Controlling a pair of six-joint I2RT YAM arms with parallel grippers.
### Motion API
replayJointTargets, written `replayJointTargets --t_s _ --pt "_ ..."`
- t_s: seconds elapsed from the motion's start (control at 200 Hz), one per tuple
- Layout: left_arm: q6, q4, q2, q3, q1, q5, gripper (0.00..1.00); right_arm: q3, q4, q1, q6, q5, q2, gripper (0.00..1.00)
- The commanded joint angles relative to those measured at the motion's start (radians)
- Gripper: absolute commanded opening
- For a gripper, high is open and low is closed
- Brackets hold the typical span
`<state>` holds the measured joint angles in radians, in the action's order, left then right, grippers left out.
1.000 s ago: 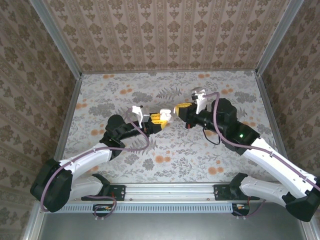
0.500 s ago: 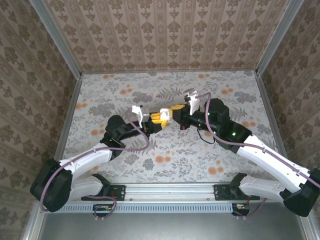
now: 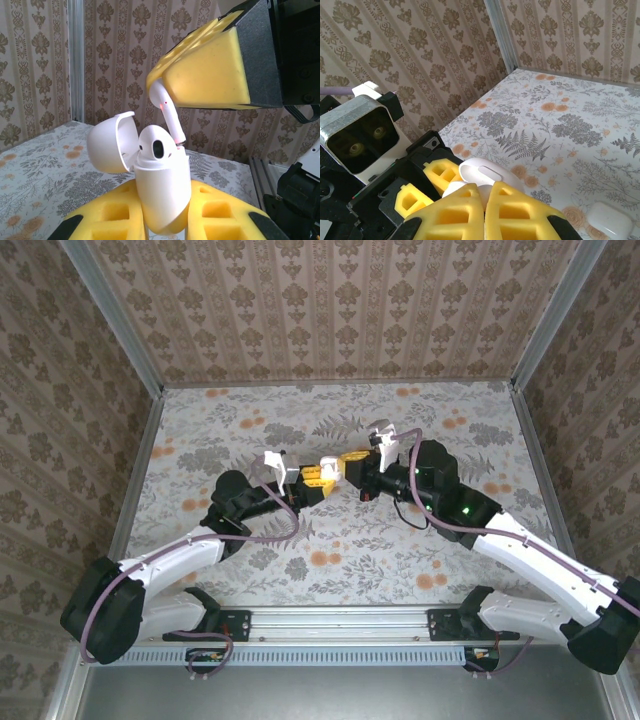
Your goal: Insert the wireless bluetooth earbuds into the charging case
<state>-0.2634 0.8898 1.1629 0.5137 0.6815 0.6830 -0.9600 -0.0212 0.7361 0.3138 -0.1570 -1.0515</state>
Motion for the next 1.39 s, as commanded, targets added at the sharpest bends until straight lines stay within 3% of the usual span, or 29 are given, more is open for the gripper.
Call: replayJointTargets --t_s 0.0,0.705,0.755,0.9,1.035,1.25,1.39 --pt "-0.024 0.070 -0.023 0.017 0.008 -0.017 0.00 0.029 -0.018 0.009 -0.003 0.020 0.011 0.06" --pt "-0.035 0.086 -0.039 0.020 0.009 -0.034 0.00 0.094 0.022 0.010 0.026 -0.036 0.029 0.11" --pt "-0.036 0.084 -0.039 0.019 0.010 -0.034 0.00 0.091 0.020 0.011 0.023 -0.038 0.027 0.15" --pt "-0.037 0.085 -0.041 0.014 0.009 -0.034 0.00 0.065 -0.043 0.009 0.013 0.030 0.050 0.45" --pt "-0.041 0.085 -0.043 0.011 0.010 -0.034 0.00 0.060 -0.084 -0.019 0.035 0.096 0.117 0.59" --pt "-0.038 0.083 -0.041 0.009 0.008 -0.013 0.00 0.024 -0.096 -0.151 0.153 -0.099 0.156 0.66" --pt "-0.047 0.080 -0.041 0.017 0.008 0.037 0.00 -0.053 -0.155 -0.273 0.256 -0.236 0.064 0.53"
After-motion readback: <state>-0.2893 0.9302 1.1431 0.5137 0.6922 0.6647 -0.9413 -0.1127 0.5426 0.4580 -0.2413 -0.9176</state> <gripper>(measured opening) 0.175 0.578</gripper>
